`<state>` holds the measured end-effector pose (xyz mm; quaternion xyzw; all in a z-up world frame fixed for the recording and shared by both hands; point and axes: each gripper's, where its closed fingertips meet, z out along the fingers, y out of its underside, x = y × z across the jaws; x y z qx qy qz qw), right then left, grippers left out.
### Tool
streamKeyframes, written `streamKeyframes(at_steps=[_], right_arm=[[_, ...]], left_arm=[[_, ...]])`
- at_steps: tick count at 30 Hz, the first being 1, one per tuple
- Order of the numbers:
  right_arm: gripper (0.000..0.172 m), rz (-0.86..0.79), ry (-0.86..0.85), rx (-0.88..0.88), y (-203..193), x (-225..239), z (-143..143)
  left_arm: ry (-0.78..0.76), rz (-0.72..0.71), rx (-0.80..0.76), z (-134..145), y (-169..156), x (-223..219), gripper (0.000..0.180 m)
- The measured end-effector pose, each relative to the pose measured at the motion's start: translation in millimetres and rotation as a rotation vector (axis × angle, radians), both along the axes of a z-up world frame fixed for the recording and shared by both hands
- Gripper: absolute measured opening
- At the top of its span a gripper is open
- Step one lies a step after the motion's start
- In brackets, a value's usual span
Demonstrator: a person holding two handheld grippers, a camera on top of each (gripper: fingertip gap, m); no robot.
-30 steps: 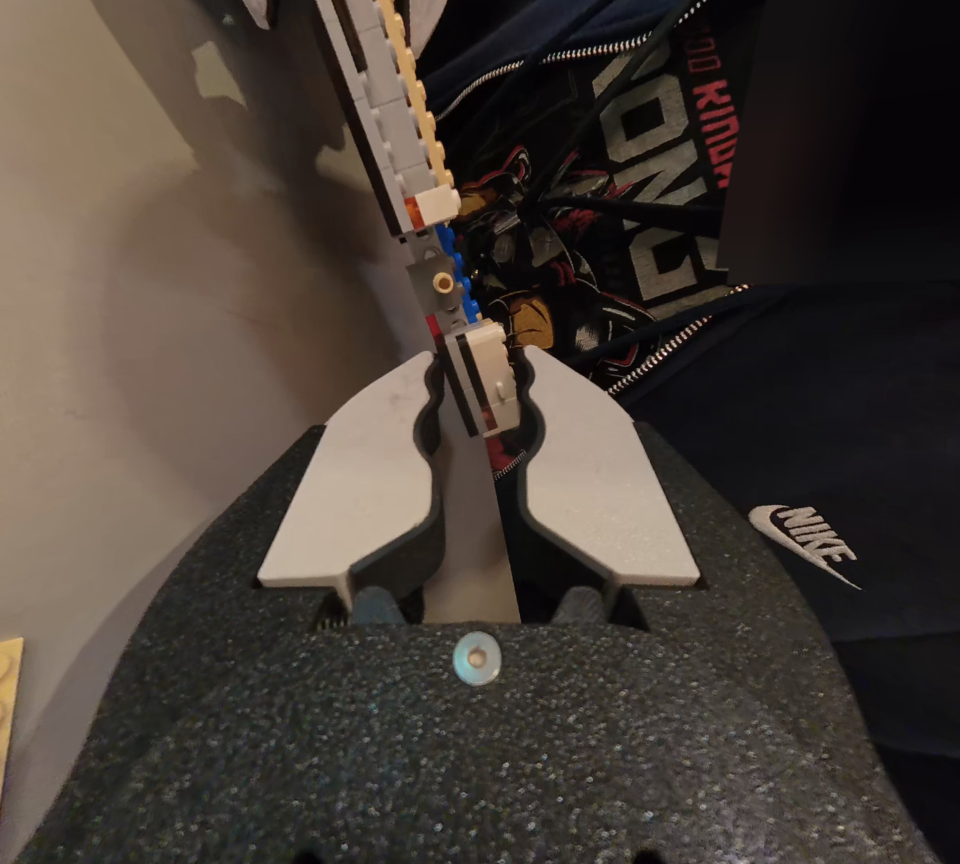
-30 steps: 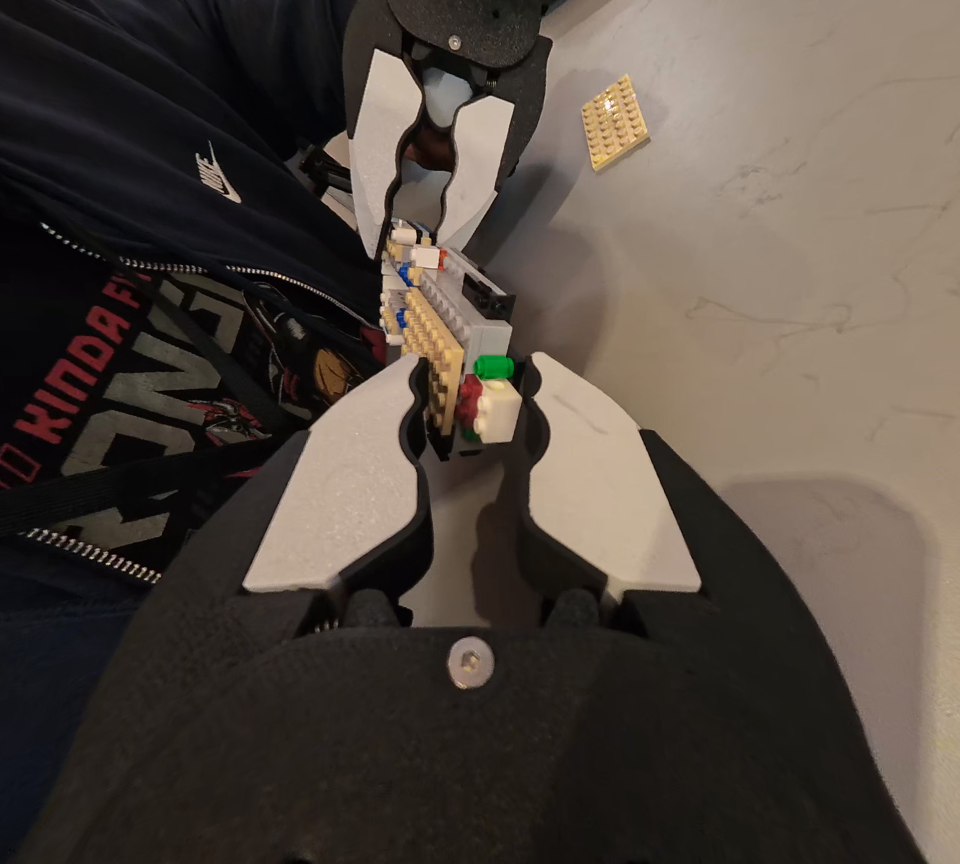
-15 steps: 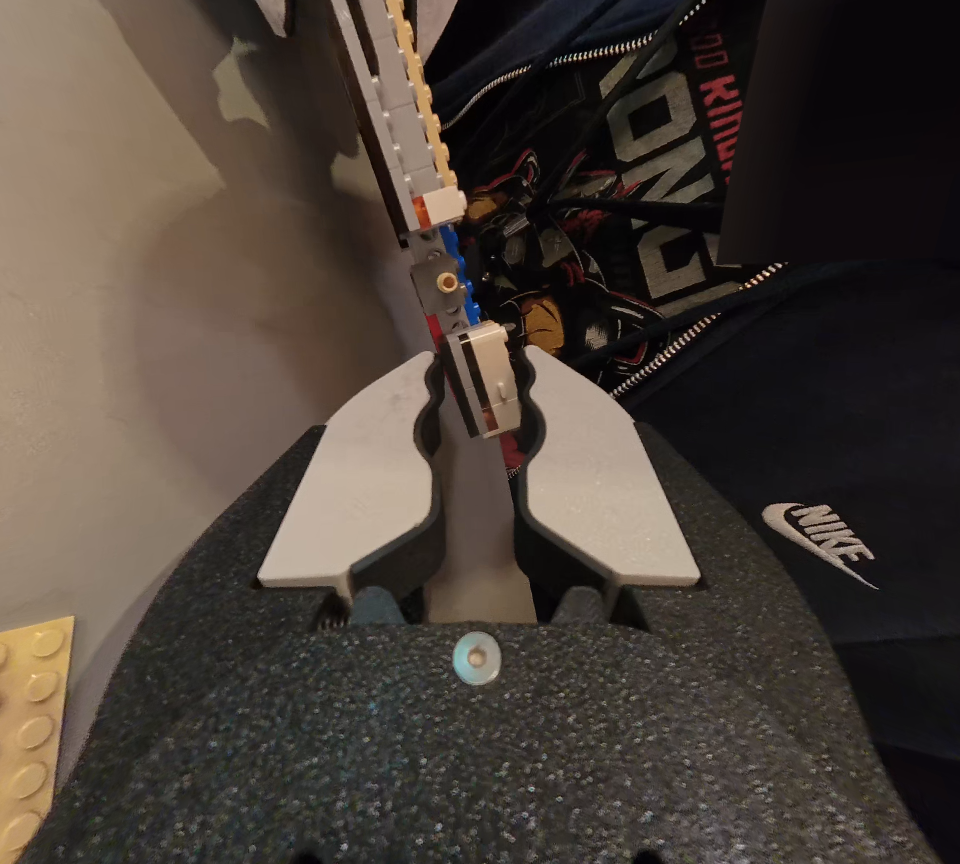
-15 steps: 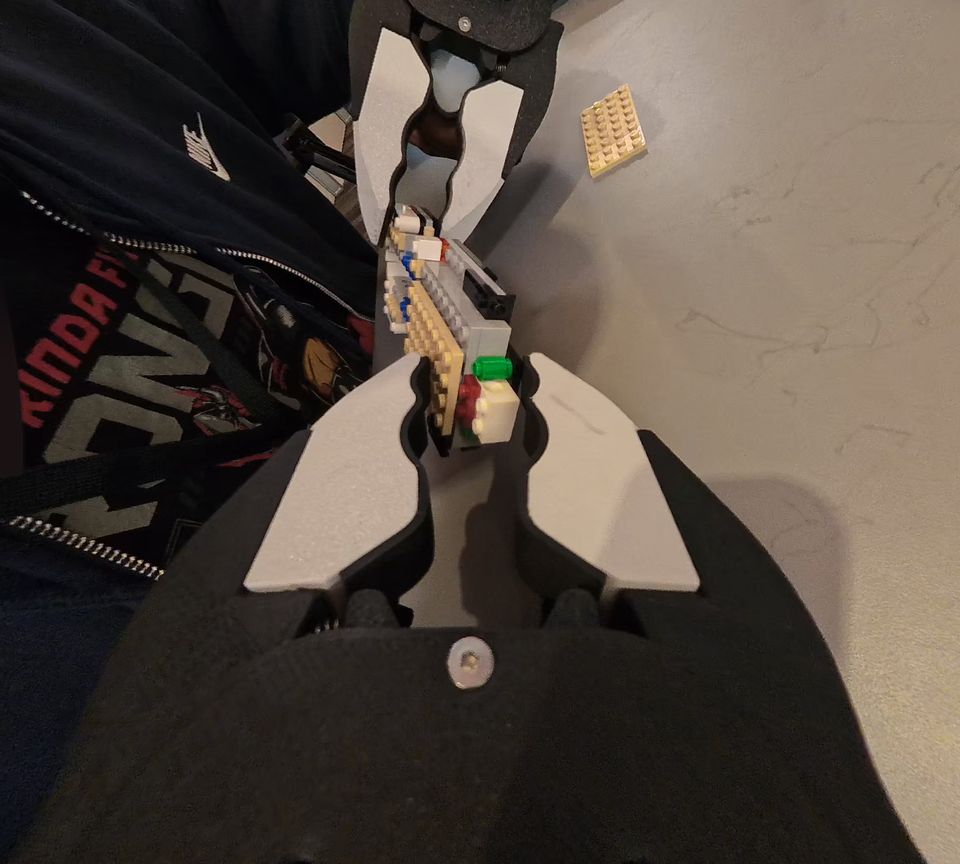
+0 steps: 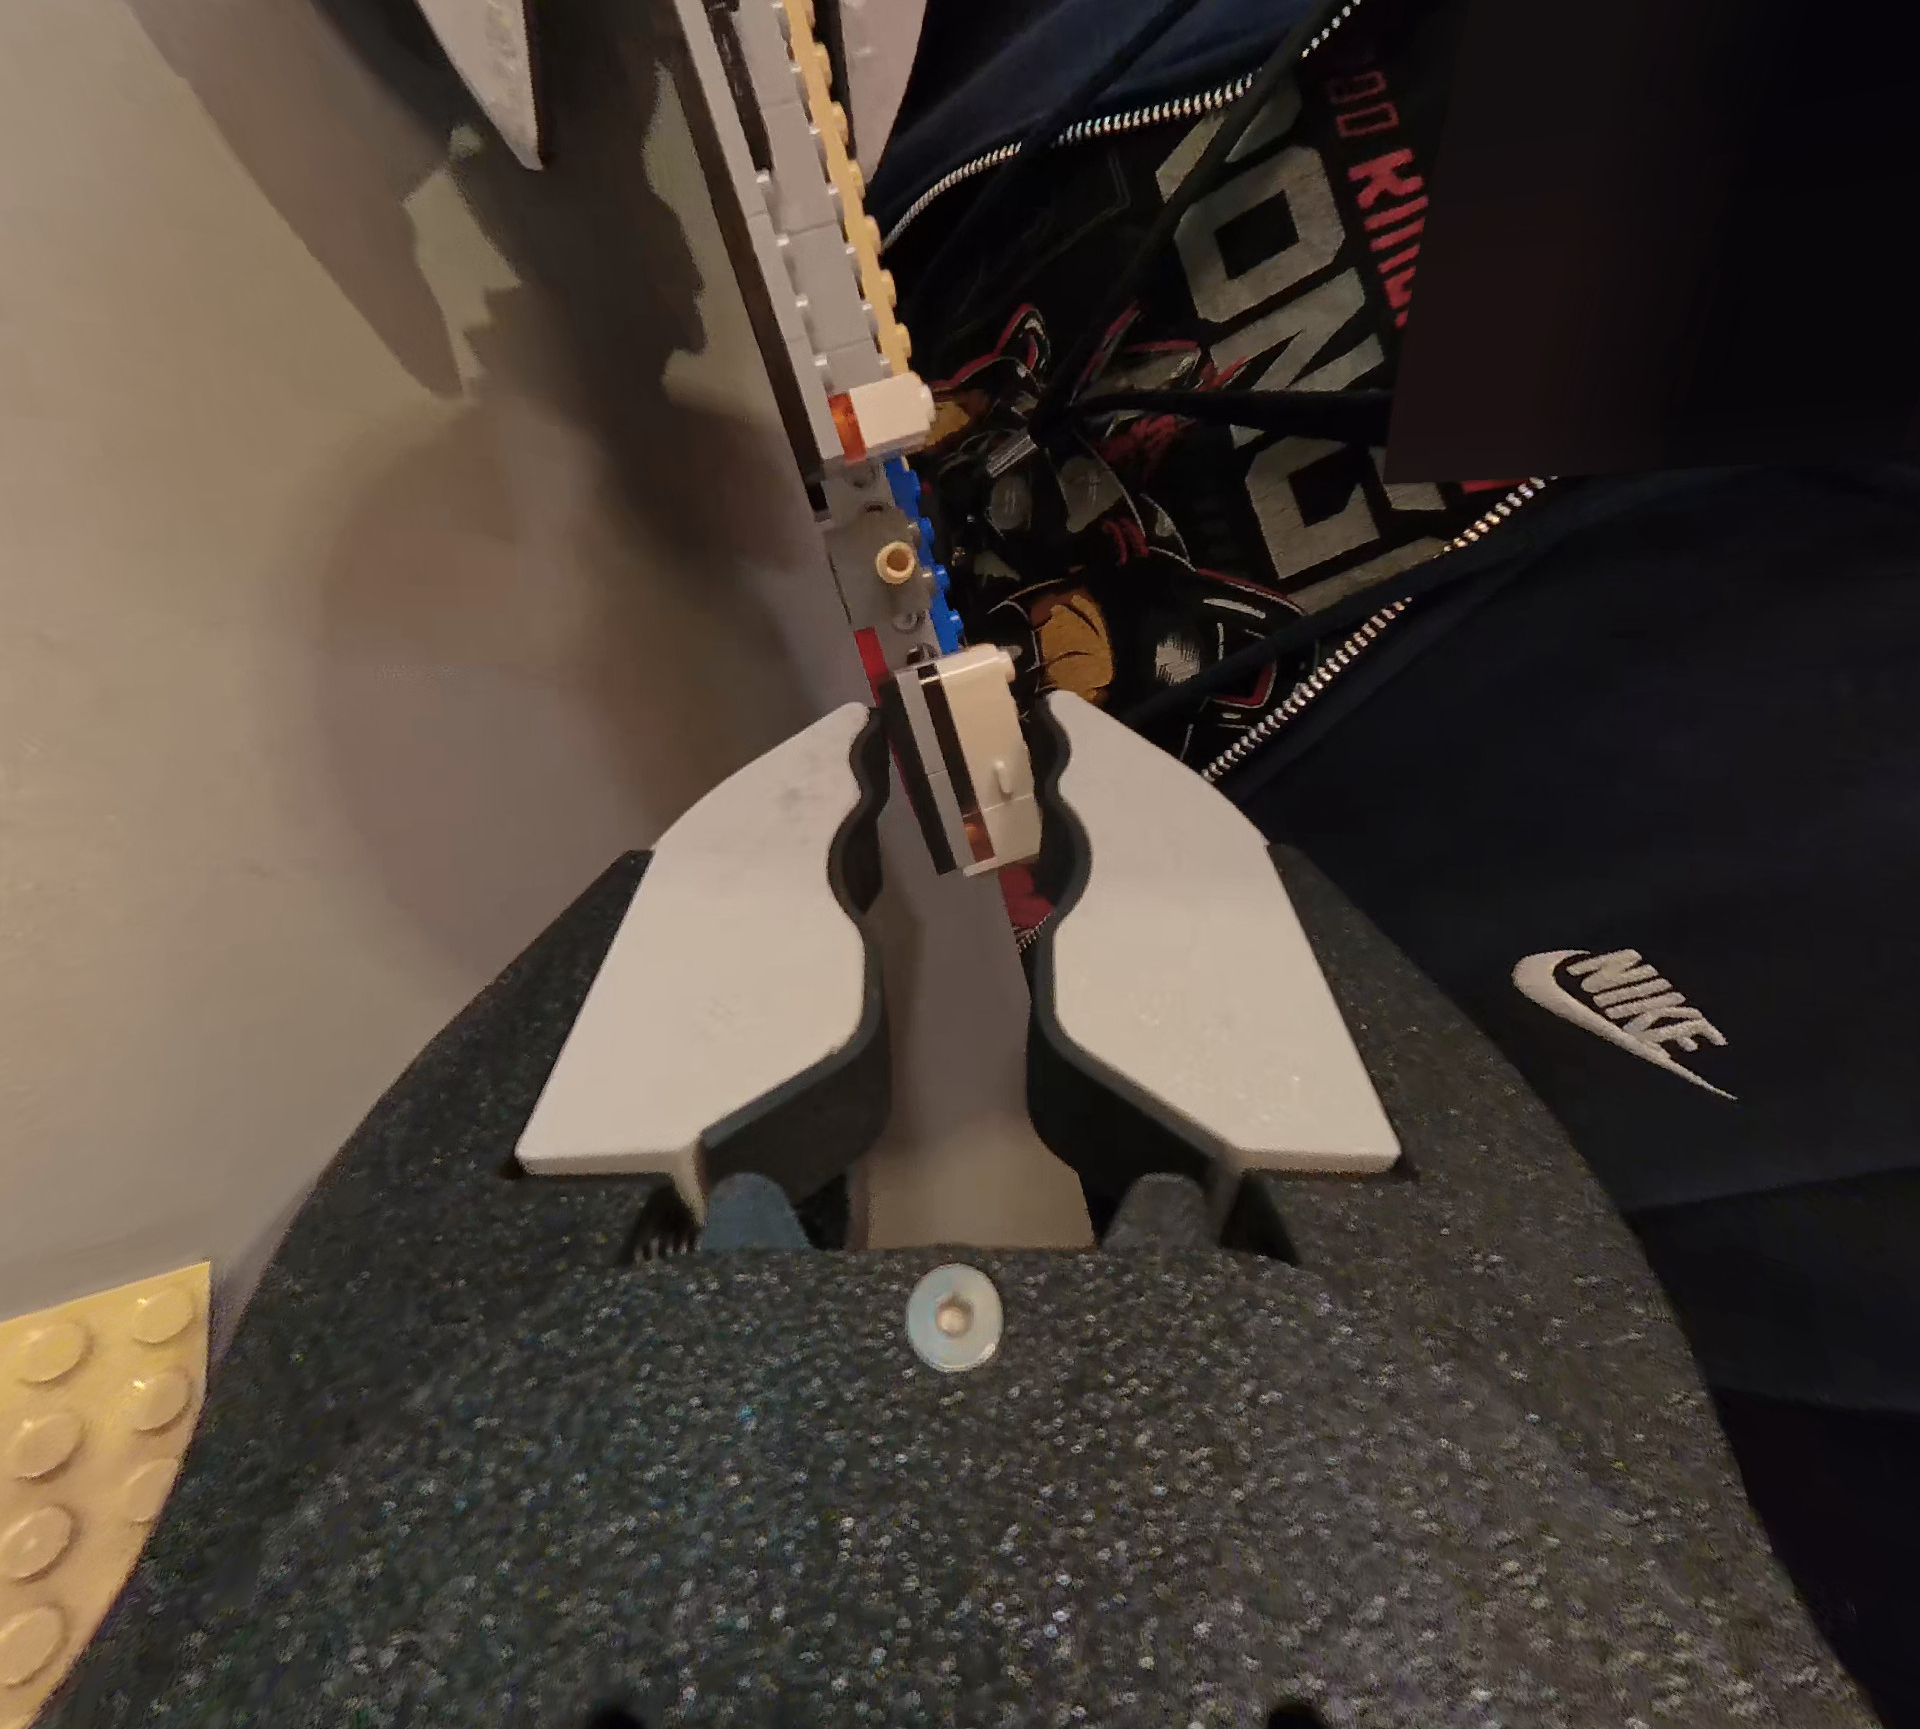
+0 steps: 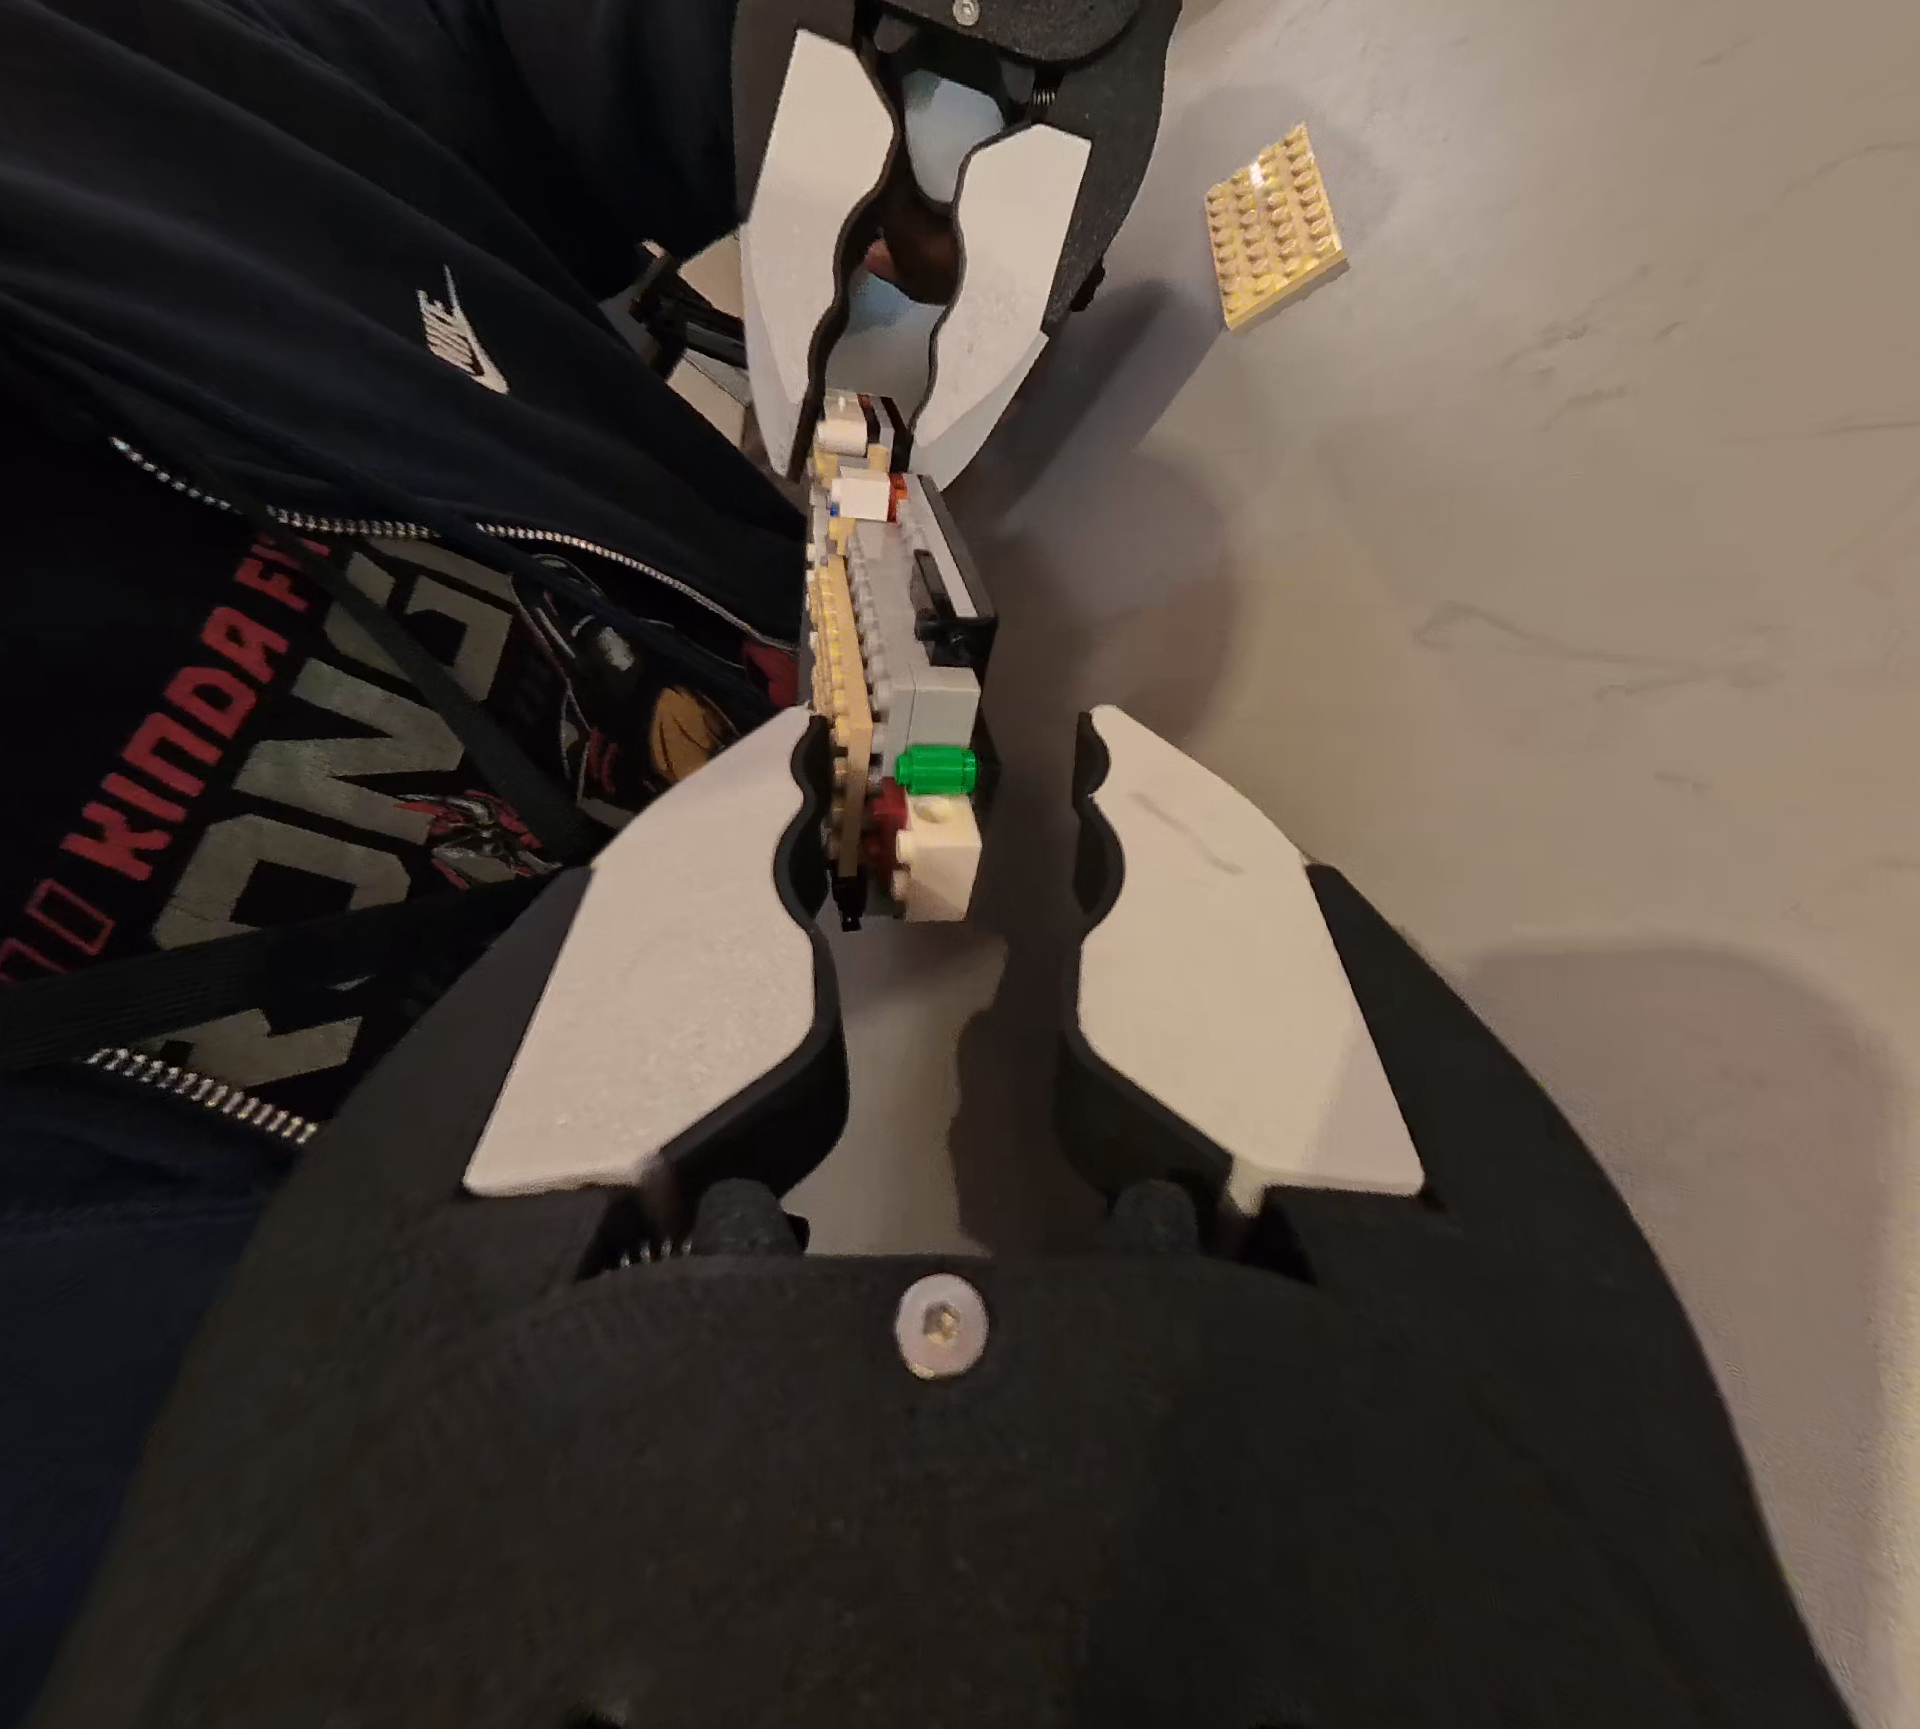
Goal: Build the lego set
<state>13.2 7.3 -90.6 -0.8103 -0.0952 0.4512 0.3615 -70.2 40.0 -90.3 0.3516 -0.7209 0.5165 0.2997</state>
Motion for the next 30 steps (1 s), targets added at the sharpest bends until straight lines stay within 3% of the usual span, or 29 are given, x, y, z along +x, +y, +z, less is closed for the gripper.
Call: streamKeyframes(at_steps=[7,12,17,30], right_arm=[[0.044,-0.022,0.098,-0.023,-2.4,0.7,4.4],[0.042,-0.017,0.084,-0.018,-4.5,-0.5,4.5],[0.029,-0.017,0.105,0.002,-6.5,0.3,8.3],[0.026,0.001,0.042,0.064,-10.0,-2.1,12.3]], left_arm=[[-0.001,-0.001,-0.033,3.3,1.0,0.9,0.026],[-0.011,-0.009,-0.027,4.0,0.2,2.2,0.026],[-0.015,-0.006,-0.018,4.0,0.0,4.7,0.026],[-0.052,-0.021,0.024,4.9,2.2,5.3,0.027]])
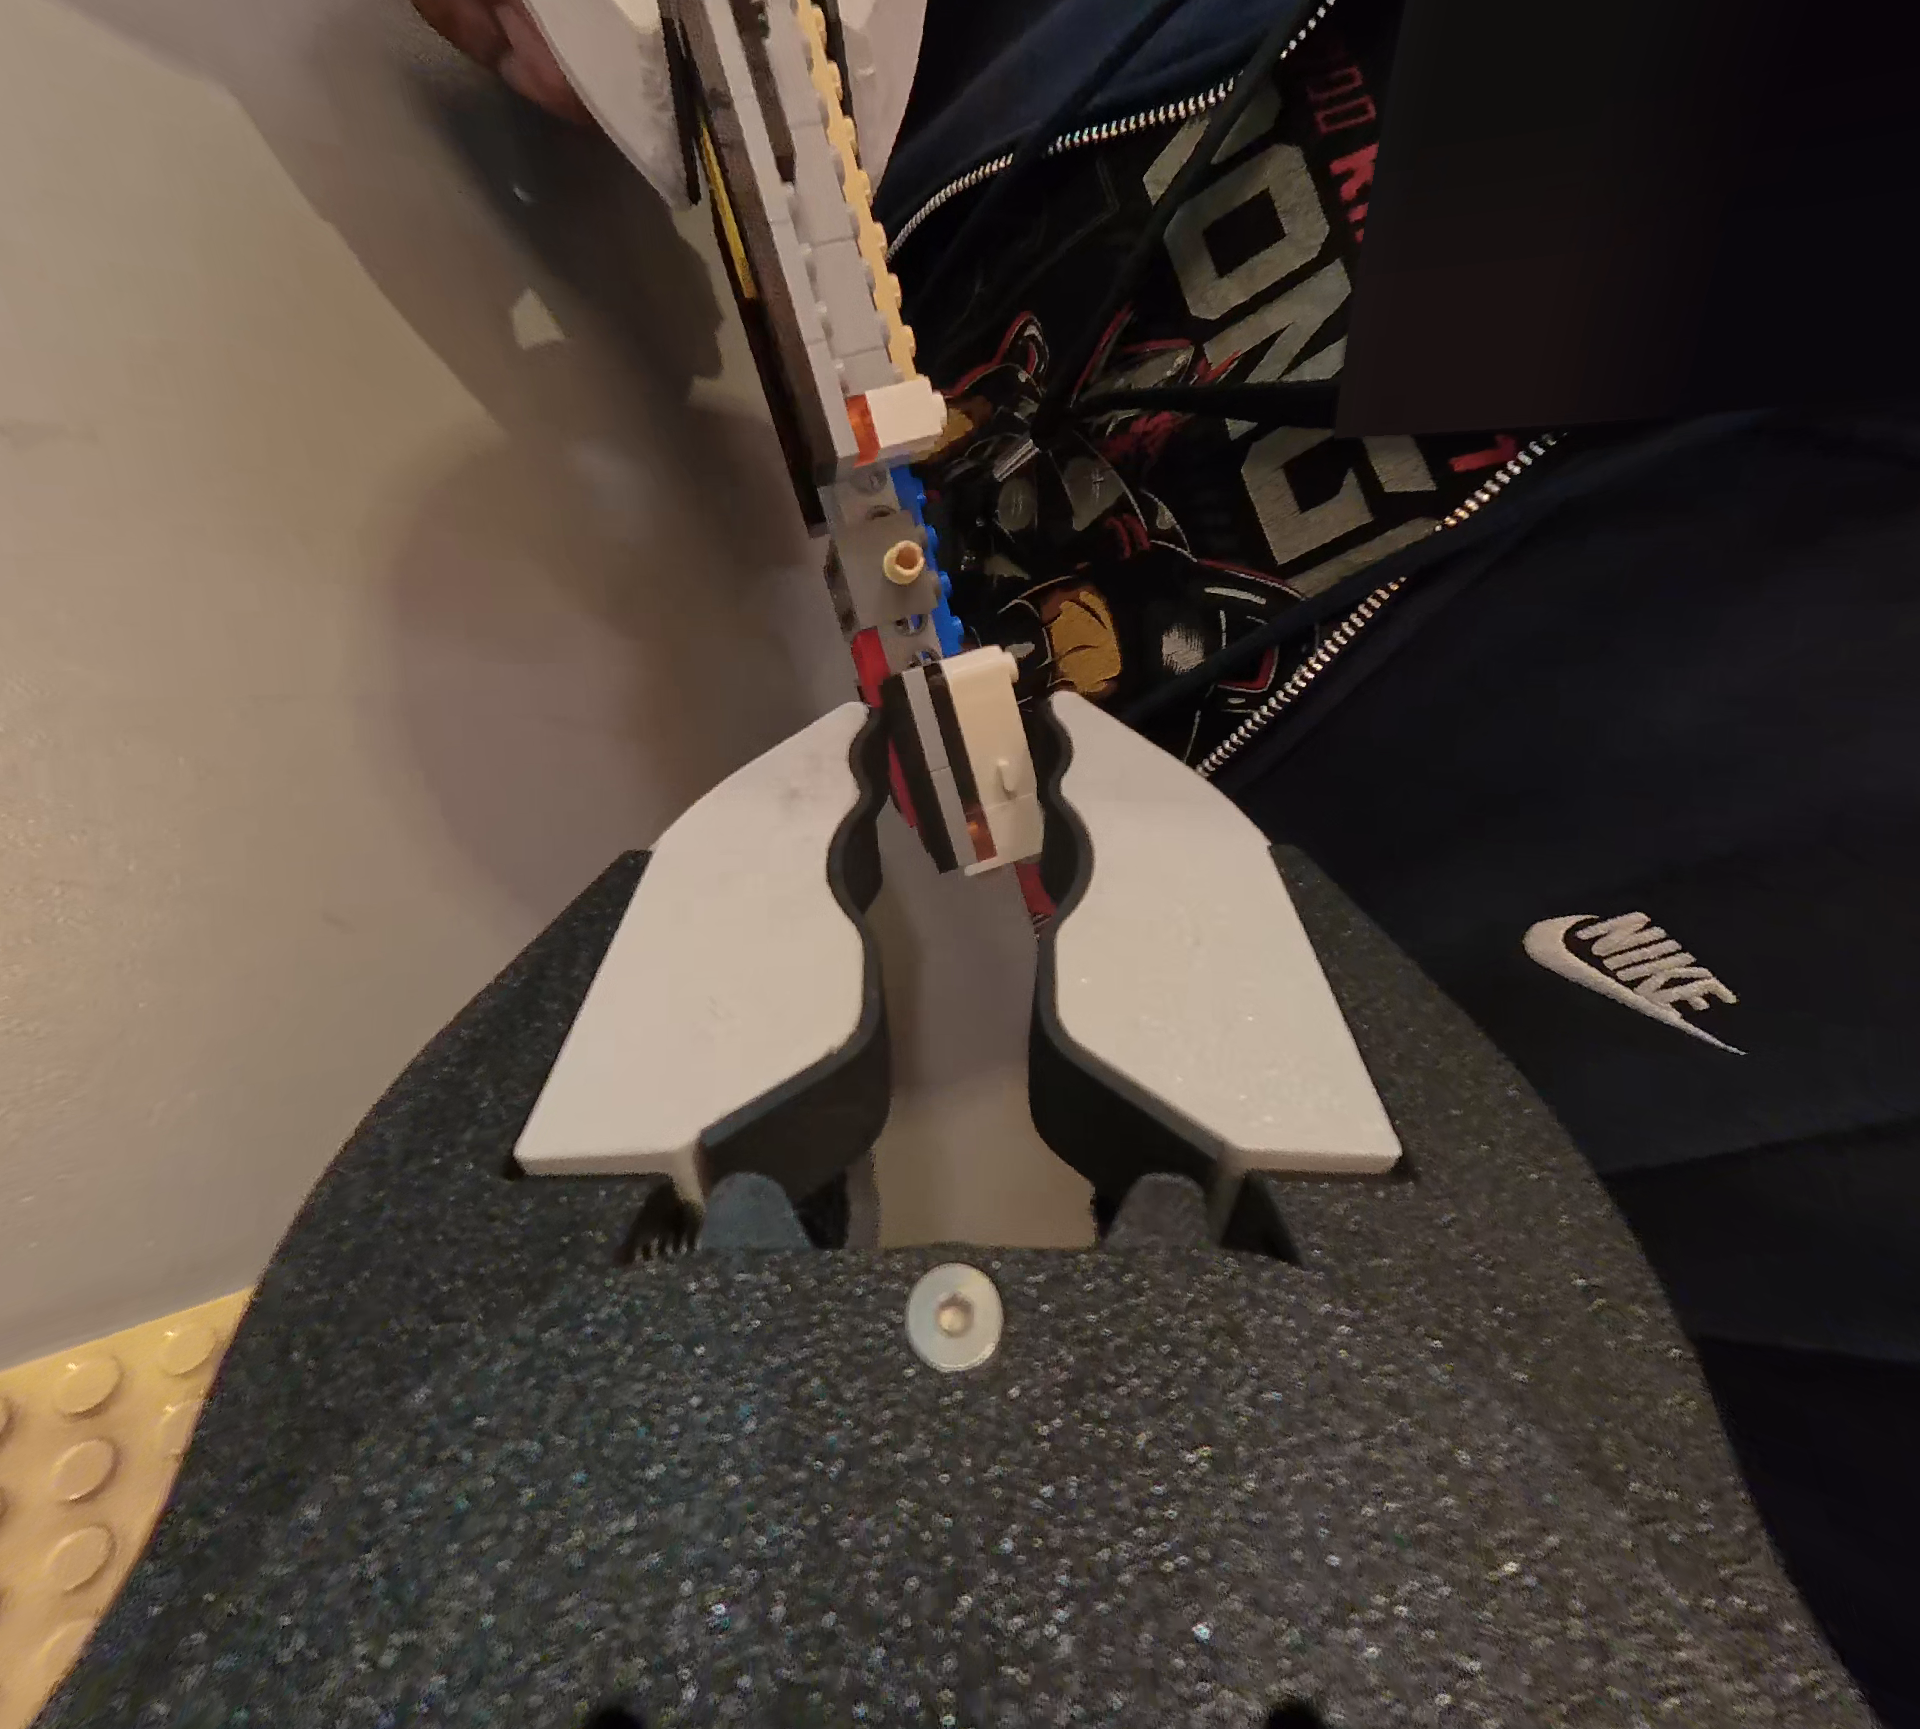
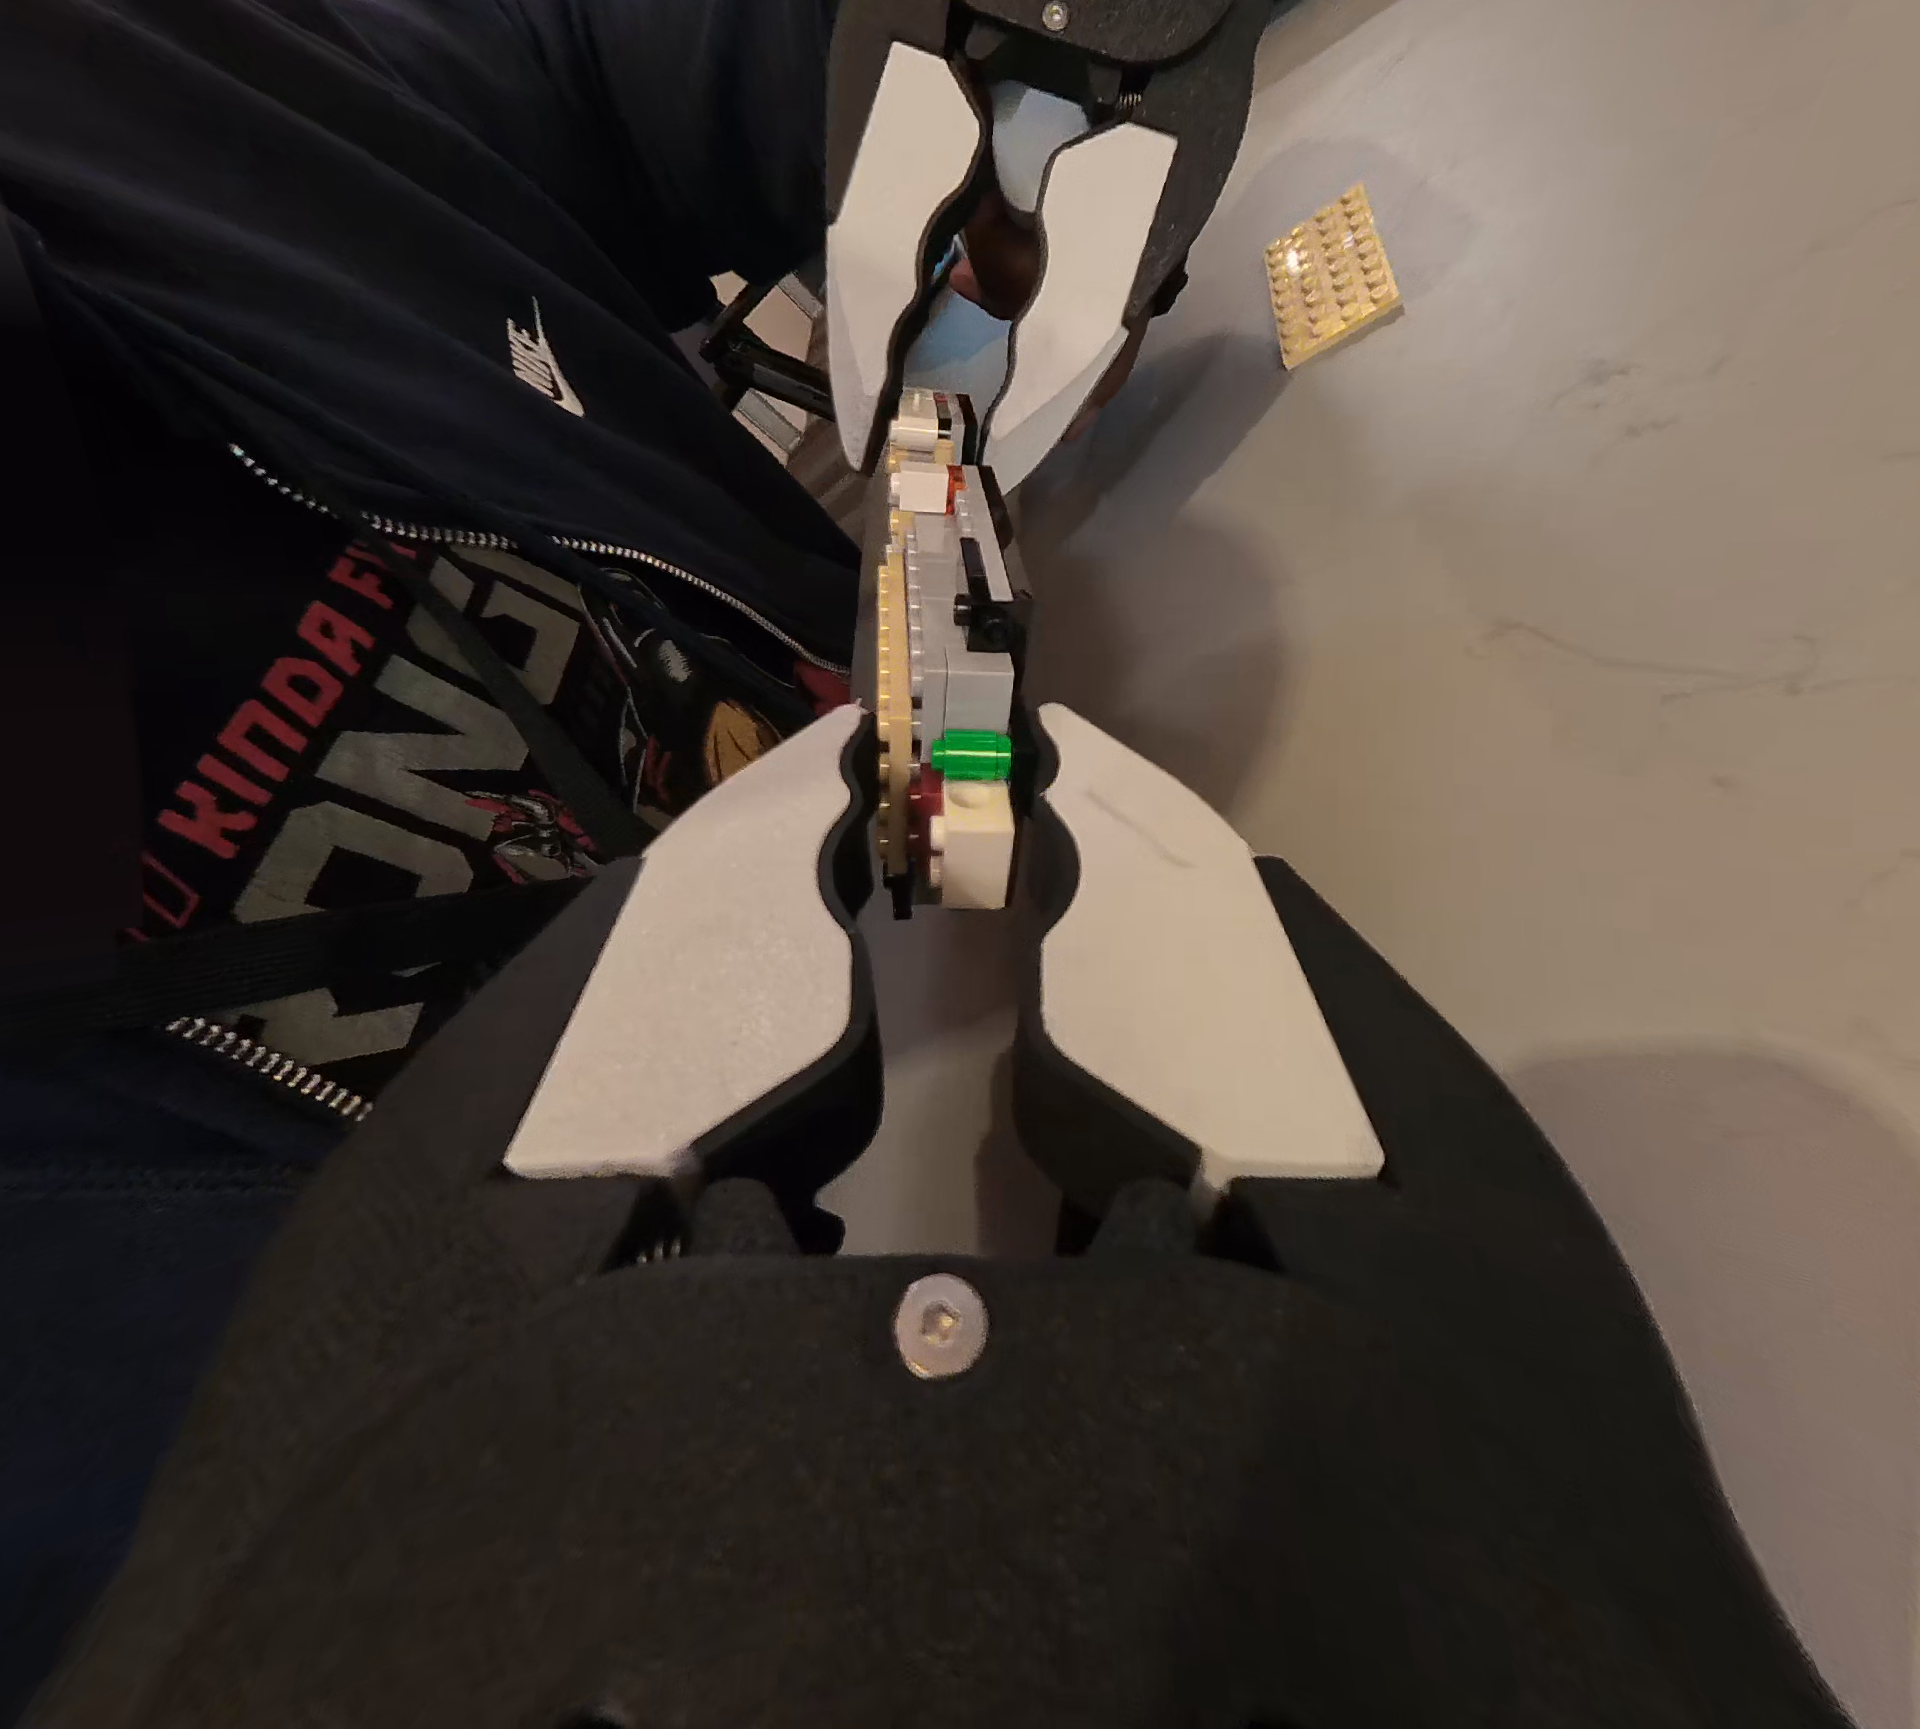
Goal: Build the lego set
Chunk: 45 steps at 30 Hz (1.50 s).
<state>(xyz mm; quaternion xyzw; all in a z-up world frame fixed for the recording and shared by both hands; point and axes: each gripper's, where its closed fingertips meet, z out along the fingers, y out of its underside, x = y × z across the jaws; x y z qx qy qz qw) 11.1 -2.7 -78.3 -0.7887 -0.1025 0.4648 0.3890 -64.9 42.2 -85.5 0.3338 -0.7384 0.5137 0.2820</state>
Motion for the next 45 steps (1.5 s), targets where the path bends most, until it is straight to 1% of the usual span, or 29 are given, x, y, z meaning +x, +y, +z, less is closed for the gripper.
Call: streamKeyframes(at_steps=[6,15,18,24,30,34,39,41,42,45], right_arm=[[0.025,-0.011,-0.063,0.063,0.5,0.2,4.6],[0.028,-0.035,-0.081,0.045,3.4,2.7,1.0],[0.032,-0.052,-0.093,0.034,5.4,4.5,-0.5],[0.046,-0.081,-0.039,0.0,6.6,11.4,1.4],[0.047,-0.112,0.047,-0.013,6.3,16.8,5.1],[0.055,-0.048,0.074,-0.053,-0.8,3.4,0.9],[0.056,-0.051,0.084,-0.079,-4.1,-1.5,-3.4],[0.057,-0.09,0.038,-0.036,-3.2,6.5,-4.0],[0.058,-0.112,-0.024,0.009,-2.9,13.1,-4.8],[0.069,-0.191,-0.336,0.192,0.2,42.3,-8.3]], left_arm=[[-0.031,0.01,0.031,1.1,5.4,4.1,0.027],[-0.028,0.009,0.02,1.5,4.2,3.5,0.026],[-0.015,0.014,0.0,1.3,3.6,3.1,0.026],[0.033,0.051,-0.076,4.1,1.3,3.6,0.026],[0.082,0.083,-0.126,2.5,1.9,2.8,0.025],[0.107,0.096,-0.162,4.2,2.0,6.3,0.025],[0.137,0.123,-0.183,4.9,2.5,11.8,0.025],[0.154,0.148,-0.204,5.5,2.7,14.4,0.024],[0.165,0.161,-0.218,5.9,3.0,15.5,0.024],[0.208,0.233,-0.238,2.9,7.1,24.2,0.024]])
